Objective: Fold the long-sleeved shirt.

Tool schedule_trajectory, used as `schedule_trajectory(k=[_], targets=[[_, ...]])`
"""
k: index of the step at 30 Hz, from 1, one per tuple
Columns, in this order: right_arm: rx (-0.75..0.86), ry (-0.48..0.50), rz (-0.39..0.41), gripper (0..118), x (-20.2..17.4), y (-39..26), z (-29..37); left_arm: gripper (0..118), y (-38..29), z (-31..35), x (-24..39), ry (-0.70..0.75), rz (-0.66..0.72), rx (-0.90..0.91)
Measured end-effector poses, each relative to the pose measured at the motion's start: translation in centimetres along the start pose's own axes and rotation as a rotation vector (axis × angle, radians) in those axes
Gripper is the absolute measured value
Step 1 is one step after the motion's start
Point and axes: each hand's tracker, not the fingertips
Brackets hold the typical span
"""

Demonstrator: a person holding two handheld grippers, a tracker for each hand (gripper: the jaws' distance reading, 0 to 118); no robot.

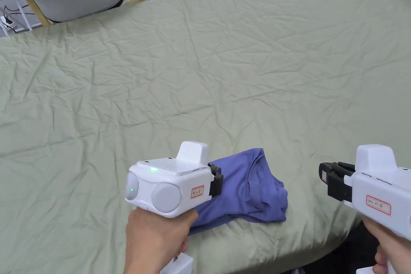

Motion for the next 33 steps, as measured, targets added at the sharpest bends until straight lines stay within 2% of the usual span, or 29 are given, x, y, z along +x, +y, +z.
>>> schedule_trajectory(k=[9,18,23,26,29,33], targets=[[0.008,-0.010,0.004,1,0.0,-0.1,0.7,0,-0.8,-6.4,1.3,-0.005,-0.017,-0.128],[-0.017,-0.011,-0.024,1,1.1,-0.7,-0.5,0,0.5,-7.1,4.9,0.027,-0.128,-0.114],[-0.034,-0.010,-0.043,1,1.8,-1.0,-1.2,0,0.9,-9.1,7.0,-0.001,-0.179,-0.149],[-0.036,-0.011,-0.052,1,1.9,-1.1,-1.2,0,1.0,-10.6,7.5,-0.058,-0.140,-0.164],[-0.035,-0.016,-0.051,1,1.9,-1.1,-1.0,0,1.5,-11.3,8.7,-0.064,-0.164,-0.171],[-0.039,-0.021,-0.037,1,1.5,-0.9,-0.7,0,1.7,-10.6,8.4,-0.113,-0.107,-0.147]])
